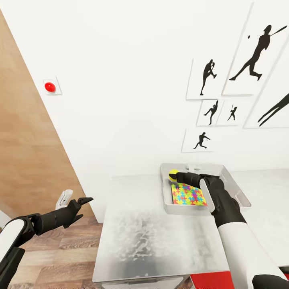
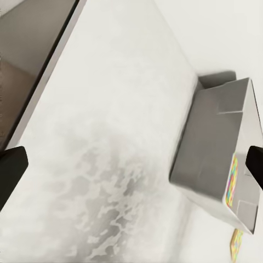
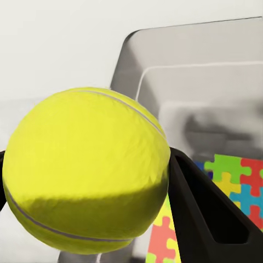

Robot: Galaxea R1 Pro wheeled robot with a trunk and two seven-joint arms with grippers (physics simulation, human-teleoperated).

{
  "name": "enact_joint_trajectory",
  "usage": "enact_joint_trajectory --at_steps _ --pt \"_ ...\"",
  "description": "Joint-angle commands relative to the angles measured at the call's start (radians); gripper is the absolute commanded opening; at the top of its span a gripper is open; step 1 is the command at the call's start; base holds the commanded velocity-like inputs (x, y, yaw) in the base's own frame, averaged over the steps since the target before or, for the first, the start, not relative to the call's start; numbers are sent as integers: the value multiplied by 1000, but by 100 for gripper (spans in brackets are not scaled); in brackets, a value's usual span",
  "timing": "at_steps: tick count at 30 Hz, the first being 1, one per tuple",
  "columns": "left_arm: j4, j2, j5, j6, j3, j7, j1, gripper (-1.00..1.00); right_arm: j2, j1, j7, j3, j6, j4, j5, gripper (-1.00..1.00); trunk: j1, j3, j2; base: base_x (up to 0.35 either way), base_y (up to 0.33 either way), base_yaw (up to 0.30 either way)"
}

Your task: Put all the toys in the child's room - the three board games (two on the bed and one on the table), the two jigsaw puzzles on the table, and the tennis ball on the table - inside the toy box on the table in the child's room.

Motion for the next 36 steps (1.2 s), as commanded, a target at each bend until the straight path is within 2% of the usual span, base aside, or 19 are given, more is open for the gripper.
enact_joint_trajectory --at_steps 1,10,17,19,23,29,36 --pt "-1 0 10 2 1 10 -1 100 0 -1 -3 -1 7 -1 -11 -100 1 -4 -2 0 0 0" --pt "-1 0 9 2 1 10 -1 100 1 -1 -3 1 4 0 -10 -100 1 -9 -2 0 0 0" --pt "-2 -1 9 2 0 10 -1 100 0 -2 -2 59 -6 43 -6 -100 1 -10 -2 0 0 0" --pt "-2 -1 9 2 0 10 -1 100 -1 -1 0 65 -7 46 -7 -100 1 -10 -2 0 0 0" --pt "-2 -2 9 2 0 10 -1 100 -2 -1 1 72 -9 49 -6 -100 1 -10 -2 0 0 0" --pt "-2 -2 9 2 0 10 -1 100 -2 -1 3 75 -68 47 -6 -100 1 -10 -2 0 0 0" --pt "-2 -3 9 2 -1 10 -1 100 -6 0 2 74 -84 45 -6 -100 1 -15 -2 0 0 0"
